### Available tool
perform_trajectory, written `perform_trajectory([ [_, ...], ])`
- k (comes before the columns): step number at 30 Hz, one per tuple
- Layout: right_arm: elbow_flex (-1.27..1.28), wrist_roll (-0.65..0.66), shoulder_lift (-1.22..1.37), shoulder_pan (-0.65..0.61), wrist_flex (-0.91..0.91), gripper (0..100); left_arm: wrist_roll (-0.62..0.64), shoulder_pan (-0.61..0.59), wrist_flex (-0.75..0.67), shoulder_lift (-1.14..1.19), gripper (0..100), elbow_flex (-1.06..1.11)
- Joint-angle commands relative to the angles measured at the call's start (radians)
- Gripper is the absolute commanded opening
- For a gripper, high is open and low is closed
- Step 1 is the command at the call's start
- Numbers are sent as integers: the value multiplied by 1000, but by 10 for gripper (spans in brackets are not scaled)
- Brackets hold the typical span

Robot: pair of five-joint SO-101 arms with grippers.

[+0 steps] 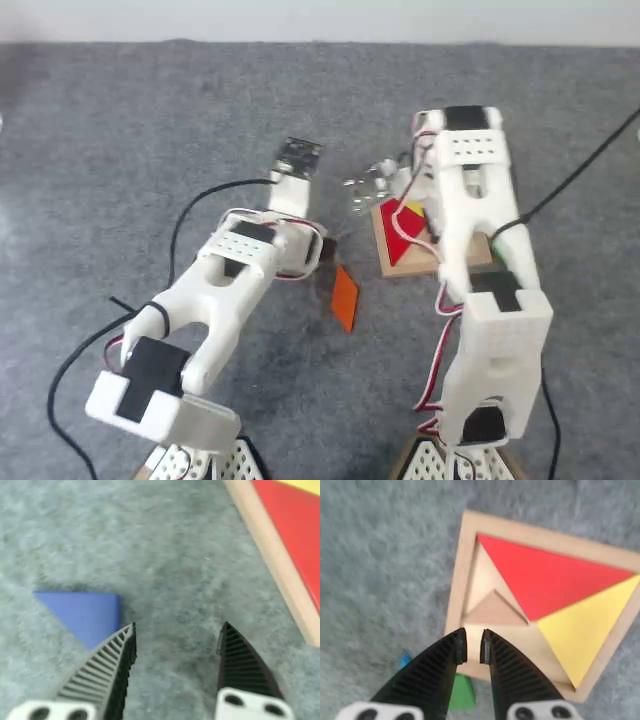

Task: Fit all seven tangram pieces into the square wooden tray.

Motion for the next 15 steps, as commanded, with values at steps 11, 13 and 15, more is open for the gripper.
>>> perform_trajectory([
  [11, 75, -933, -85, -329, -134, 54, 100, -543, 456, -5, 259, -510],
  [13, 149, -982, -122, -363, -214, 54, -41, -601, 479, 23, 259, -498],
  [15, 255, -1037, -193, -401, -306, 54, -126, -697, 468, 71, 259, -487],
])
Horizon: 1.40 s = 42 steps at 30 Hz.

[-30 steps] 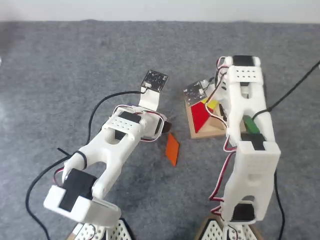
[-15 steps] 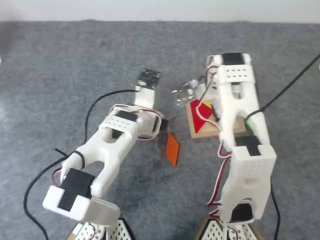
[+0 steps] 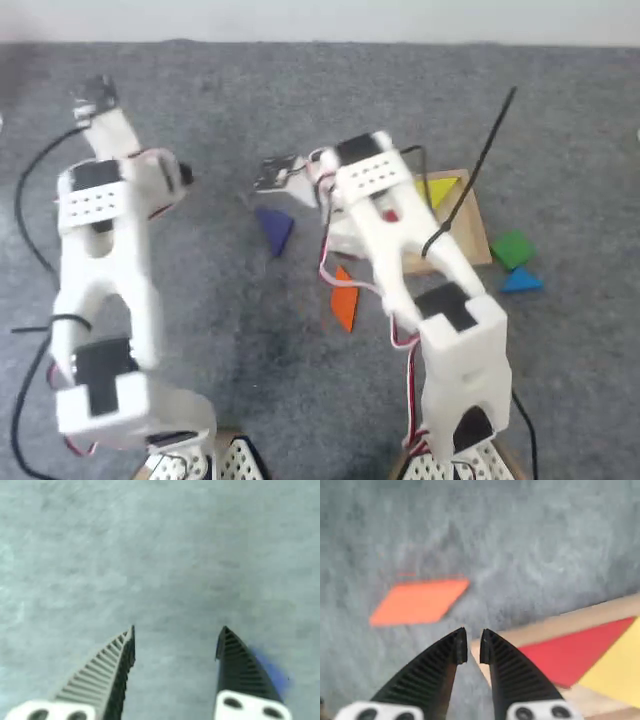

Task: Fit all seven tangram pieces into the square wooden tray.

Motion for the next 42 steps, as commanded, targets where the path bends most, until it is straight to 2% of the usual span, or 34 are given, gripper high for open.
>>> perform_trajectory([
  [1, 152, -106, -186, -67, -159, 54, -180, -163, 5, 64, 259, -41],
  [4, 344, -144, -357, -76, -257, 54, -358, -258, 32, 129, 258, -77],
  [7, 523, -163, -565, 31, -306, 54, -457, -281, 117, 141, 258, -99],
  [11, 741, -106, -843, 271, -317, 54, -488, -199, 227, 114, 258, -104],
  [14, 855, 49, -1004, 529, -340, 54, -483, -84, 319, 52, 258, -101],
  [17, 933, 172, -1070, 812, -478, 57, -408, 41, 387, -37, 258, -101],
  [19, 979, 189, -1044, 924, -628, 58, -350, 121, 397, -107, 258, -90],
  [21, 991, 175, -960, 944, -711, 58, -282, 193, 393, -170, 258, -61],
  [23, 948, 132, -822, 911, -746, 59, -247, 255, 367, -227, 258, -5],
  [29, 512, -18, -318, 748, -754, 59, -150, 367, 222, -315, 258, 130],
  [32, 232, -68, -76, 707, -677, 59, -149, 399, 209, -324, 258, 153],
  [42, -812, -169, 650, 700, -340, 58, -149, 496, 120, -324, 258, 177],
])
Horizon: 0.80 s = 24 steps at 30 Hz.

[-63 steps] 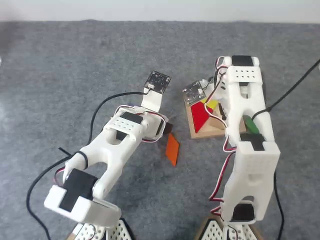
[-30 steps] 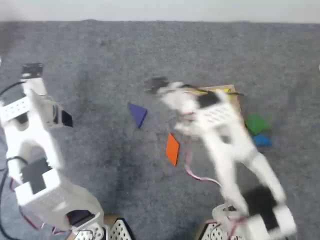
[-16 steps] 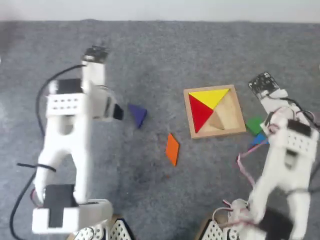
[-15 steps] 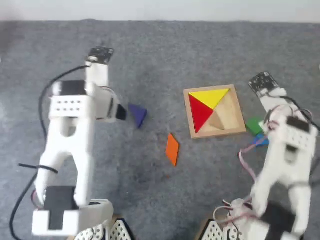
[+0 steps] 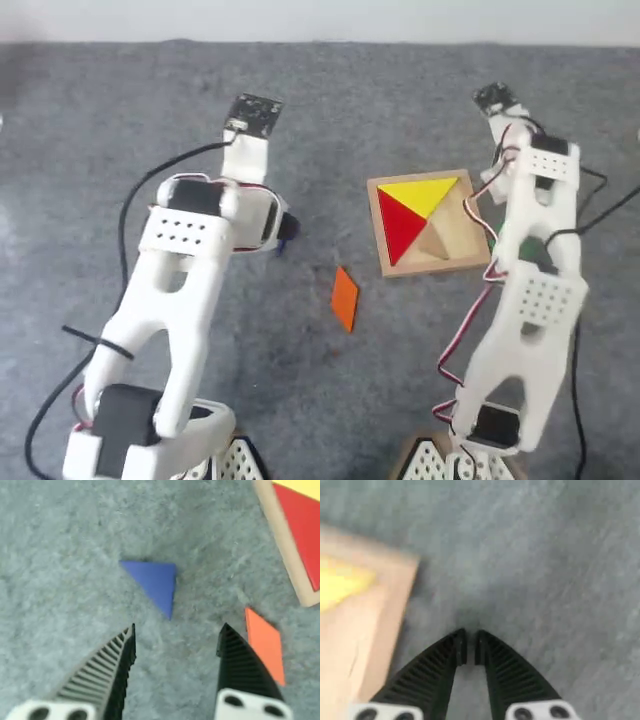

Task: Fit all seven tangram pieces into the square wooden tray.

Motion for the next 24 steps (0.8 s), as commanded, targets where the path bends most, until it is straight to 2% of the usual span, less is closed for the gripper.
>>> perform_trajectory([
  [1, -451, -26, 219, -16, 101, 58, 14, 20, -43, -51, 258, 18],
  [8, -985, -23, 512, -87, 490, 54, 14, 17, -140, -44, 258, 74],
  [13, -950, -34, 466, -162, 699, 54, 14, 14, -140, -43, 258, 76],
  [20, -954, -123, 406, -168, 697, 54, 14, 12, -140, -43, 258, 76],
  [24, -813, -129, 381, -173, 699, 54, 14, 12, -140, -43, 258, 76],
])
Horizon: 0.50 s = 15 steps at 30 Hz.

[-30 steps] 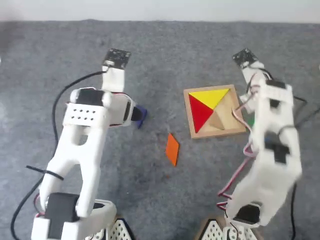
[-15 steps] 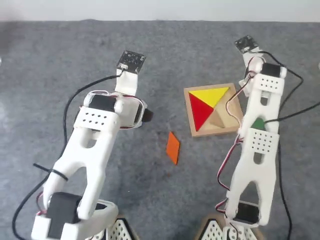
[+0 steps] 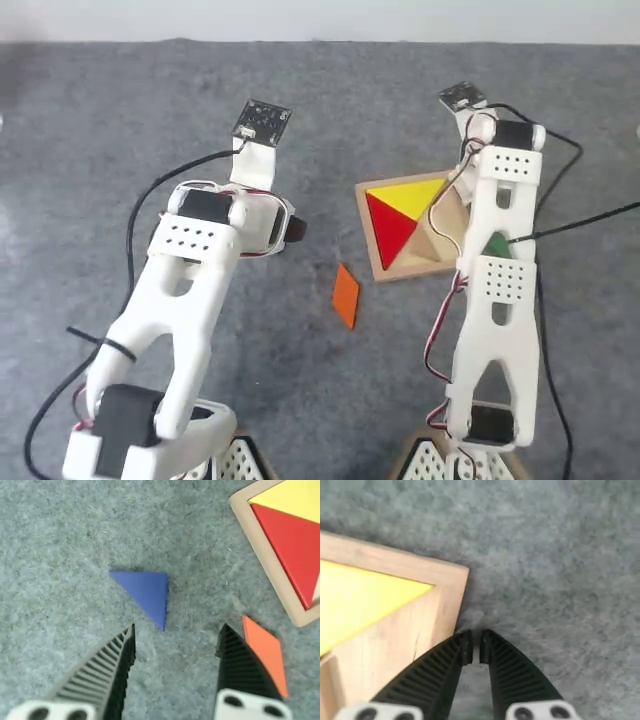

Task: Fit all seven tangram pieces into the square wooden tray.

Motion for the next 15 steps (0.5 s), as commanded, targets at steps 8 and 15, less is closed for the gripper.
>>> perform_trajectory([
  [8, 485, -57, -334, -47, 45, 54, 6, 0, -15, -41, 258, -4],
  [15, 861, -60, -628, -134, 36, 54, 6, 0, -15, -41, 258, -4],
])
